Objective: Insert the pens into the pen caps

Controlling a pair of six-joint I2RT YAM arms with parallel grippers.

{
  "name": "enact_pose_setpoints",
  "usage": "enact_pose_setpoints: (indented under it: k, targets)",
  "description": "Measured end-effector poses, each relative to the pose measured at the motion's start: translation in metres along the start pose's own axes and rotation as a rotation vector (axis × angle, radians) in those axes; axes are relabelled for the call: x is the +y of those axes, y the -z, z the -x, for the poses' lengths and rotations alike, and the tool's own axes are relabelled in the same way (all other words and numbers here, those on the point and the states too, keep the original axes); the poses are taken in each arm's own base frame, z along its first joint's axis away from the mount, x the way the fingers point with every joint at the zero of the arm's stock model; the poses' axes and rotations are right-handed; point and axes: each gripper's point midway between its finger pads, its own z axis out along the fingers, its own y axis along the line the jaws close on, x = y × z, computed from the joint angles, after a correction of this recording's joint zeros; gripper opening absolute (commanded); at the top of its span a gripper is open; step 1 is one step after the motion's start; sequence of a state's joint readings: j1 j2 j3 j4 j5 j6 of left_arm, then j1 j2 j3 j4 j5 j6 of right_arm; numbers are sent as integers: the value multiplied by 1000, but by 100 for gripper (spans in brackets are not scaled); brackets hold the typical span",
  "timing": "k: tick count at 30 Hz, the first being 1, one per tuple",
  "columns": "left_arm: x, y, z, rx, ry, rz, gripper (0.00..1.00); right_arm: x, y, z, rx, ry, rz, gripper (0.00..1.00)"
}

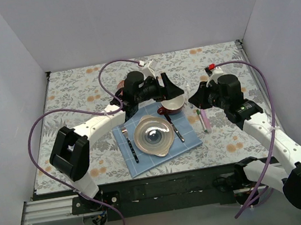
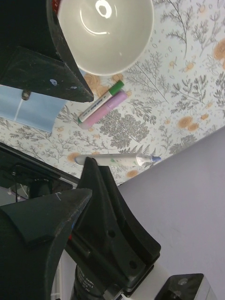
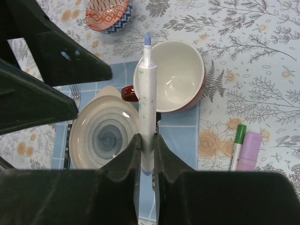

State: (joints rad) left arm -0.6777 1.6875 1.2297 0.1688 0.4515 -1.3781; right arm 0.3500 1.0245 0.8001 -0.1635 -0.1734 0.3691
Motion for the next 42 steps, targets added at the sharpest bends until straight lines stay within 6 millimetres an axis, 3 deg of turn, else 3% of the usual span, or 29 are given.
enact_pose_setpoints:
  k: [8, 12, 13, 14, 16, 17, 18, 19, 21, 24, 37, 42]
  targets:
    - [-16, -23, -7, 14, -19, -59, 71, 18, 6, 2, -4, -12, 74, 1]
    - [-16, -32, -7, 15, -23, -67, 63, 27, 9, 1, -2, -12, 107, 1]
    - [-15, -34, -7, 15, -22, -68, 58, 29, 10, 1, -2, -12, 116, 1]
    - [-14, -36, -8, 18, -21, -69, 41, 32, 11, 1, 0, -13, 126, 1]
    - [-14, -37, -11, 25, -14, -72, 24, 36, 12, 0, 5, -17, 140, 1]
    - [-16, -37, -12, 31, -11, -79, 8, 37, 12, -1, 8, -18, 145, 1]
    - [-19, -37, -12, 32, -12, -90, 0, 38, 12, -2, 10, -20, 149, 1]
    - [-23, -37, -12, 34, -5, -102, 0, 39, 12, -3, 12, -19, 155, 1]
    - [-28, -37, -12, 34, -20, -126, 0, 41, 13, -7, 21, -29, 169, 20]
    - [-31, -36, -15, 48, -16, -143, 0, 45, 15, -10, 19, -41, 195, 34]
    - [-42, -24, -25, 85, -26, -209, 0, 55, 13, -36, 61, -77, 308, 30]
    - [-41, -22, -28, 93, -23, -206, 0, 59, 14, -41, 61, -95, 339, 17]
